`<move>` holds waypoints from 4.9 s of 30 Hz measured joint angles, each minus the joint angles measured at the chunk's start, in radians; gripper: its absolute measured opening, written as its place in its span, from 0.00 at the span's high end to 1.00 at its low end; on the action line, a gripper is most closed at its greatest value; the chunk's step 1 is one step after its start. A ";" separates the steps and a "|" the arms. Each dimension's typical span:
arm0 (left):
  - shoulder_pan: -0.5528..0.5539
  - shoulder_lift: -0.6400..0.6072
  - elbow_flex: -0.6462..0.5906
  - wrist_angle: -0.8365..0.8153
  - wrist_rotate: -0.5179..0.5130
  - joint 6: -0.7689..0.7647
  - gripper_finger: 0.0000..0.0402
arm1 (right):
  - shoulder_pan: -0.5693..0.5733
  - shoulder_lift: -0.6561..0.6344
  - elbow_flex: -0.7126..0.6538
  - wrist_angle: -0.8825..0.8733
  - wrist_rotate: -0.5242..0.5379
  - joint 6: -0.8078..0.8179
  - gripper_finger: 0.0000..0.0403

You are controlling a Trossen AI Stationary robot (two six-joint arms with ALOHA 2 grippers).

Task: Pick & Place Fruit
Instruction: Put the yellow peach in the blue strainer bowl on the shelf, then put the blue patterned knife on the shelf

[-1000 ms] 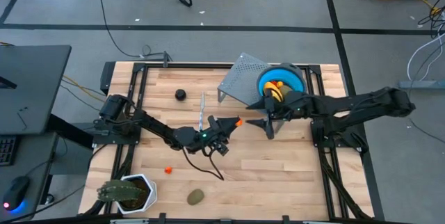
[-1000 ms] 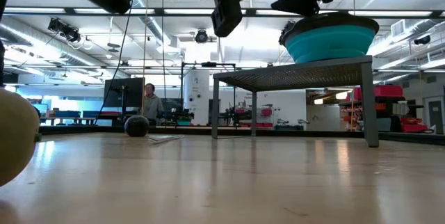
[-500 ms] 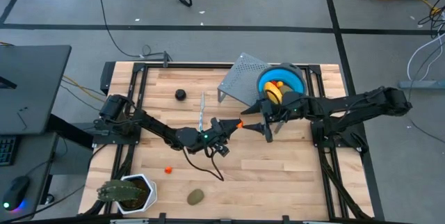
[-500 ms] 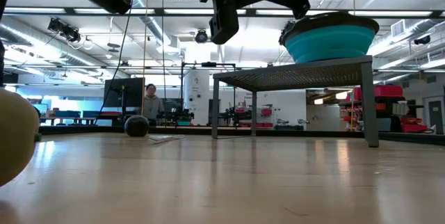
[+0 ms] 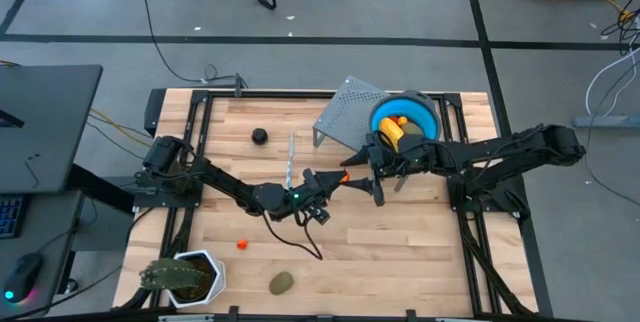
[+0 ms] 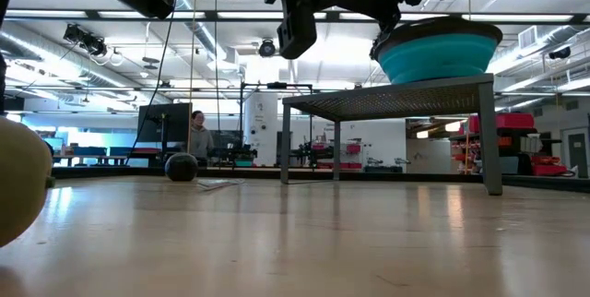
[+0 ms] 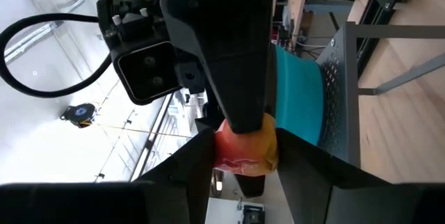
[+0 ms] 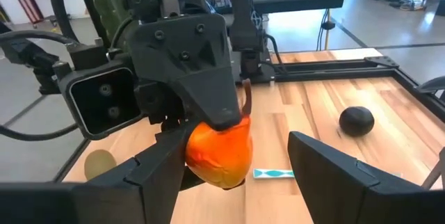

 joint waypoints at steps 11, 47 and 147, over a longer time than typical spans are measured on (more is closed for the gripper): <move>0.000 0.000 0.000 -0.008 -0.011 -0.026 0.62 | 0.000 0.000 0.000 0.000 0.001 0.002 0.56; -0.055 0.002 0.001 -0.008 -0.218 -0.434 0.30 | -0.069 -0.097 0.000 -0.008 0.265 -0.087 0.70; 0.068 -0.203 -0.192 -1.236 -0.180 -2.665 0.32 | 0.058 -0.365 0.000 -0.121 0.310 -0.442 0.42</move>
